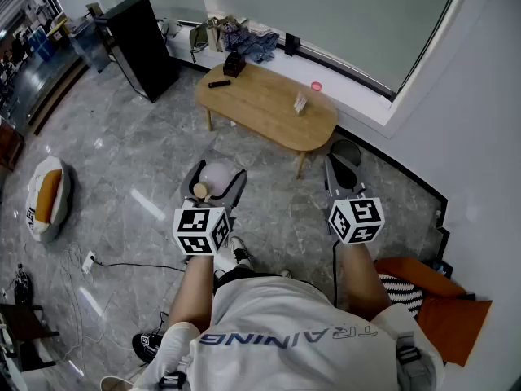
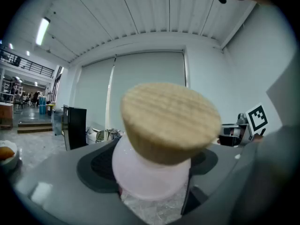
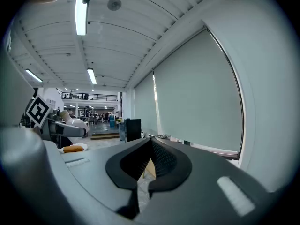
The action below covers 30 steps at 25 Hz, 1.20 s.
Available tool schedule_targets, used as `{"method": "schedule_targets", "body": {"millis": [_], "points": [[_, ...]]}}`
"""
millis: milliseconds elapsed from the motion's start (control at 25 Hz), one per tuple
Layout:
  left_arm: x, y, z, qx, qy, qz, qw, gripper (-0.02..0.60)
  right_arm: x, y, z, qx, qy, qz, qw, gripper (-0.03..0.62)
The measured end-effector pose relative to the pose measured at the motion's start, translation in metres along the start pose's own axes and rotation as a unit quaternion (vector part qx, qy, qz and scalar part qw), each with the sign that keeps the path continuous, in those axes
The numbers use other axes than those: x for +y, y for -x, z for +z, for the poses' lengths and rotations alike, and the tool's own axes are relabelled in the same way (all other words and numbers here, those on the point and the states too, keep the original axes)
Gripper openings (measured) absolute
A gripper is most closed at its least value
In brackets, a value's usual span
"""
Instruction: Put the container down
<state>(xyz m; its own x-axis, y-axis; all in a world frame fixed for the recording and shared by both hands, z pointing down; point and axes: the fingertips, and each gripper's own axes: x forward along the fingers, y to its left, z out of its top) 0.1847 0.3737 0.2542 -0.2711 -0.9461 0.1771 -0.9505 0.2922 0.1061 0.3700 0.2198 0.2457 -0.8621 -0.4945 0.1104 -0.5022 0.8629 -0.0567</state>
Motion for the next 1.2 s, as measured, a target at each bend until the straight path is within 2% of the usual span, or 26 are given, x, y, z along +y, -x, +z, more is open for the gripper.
{"method": "schedule_targets", "body": {"millis": [560,680,840,1200], "points": [[0.009,-0.011,0.003,0.002,0.003,0.008,1.0000,0.410,-0.002,-0.017,0.002,0.005,0.006,0.011,1.000,0.015],[0.014,-0.018,0.000,0.003,0.007,0.007,0.9999,0.410,-0.001,-0.024,0.003,-0.004,-0.005,0.019,1.000,0.015],[0.032,-0.032,0.001,0.005,0.014,0.010,0.9998,0.410,0.005,-0.046,0.004,-0.001,-0.004,0.029,1.000,0.015],[0.100,-0.074,0.017,0.002,0.021,0.003,0.9998,0.410,0.023,-0.123,0.014,0.006,0.000,0.019,1.000,0.015]]}}
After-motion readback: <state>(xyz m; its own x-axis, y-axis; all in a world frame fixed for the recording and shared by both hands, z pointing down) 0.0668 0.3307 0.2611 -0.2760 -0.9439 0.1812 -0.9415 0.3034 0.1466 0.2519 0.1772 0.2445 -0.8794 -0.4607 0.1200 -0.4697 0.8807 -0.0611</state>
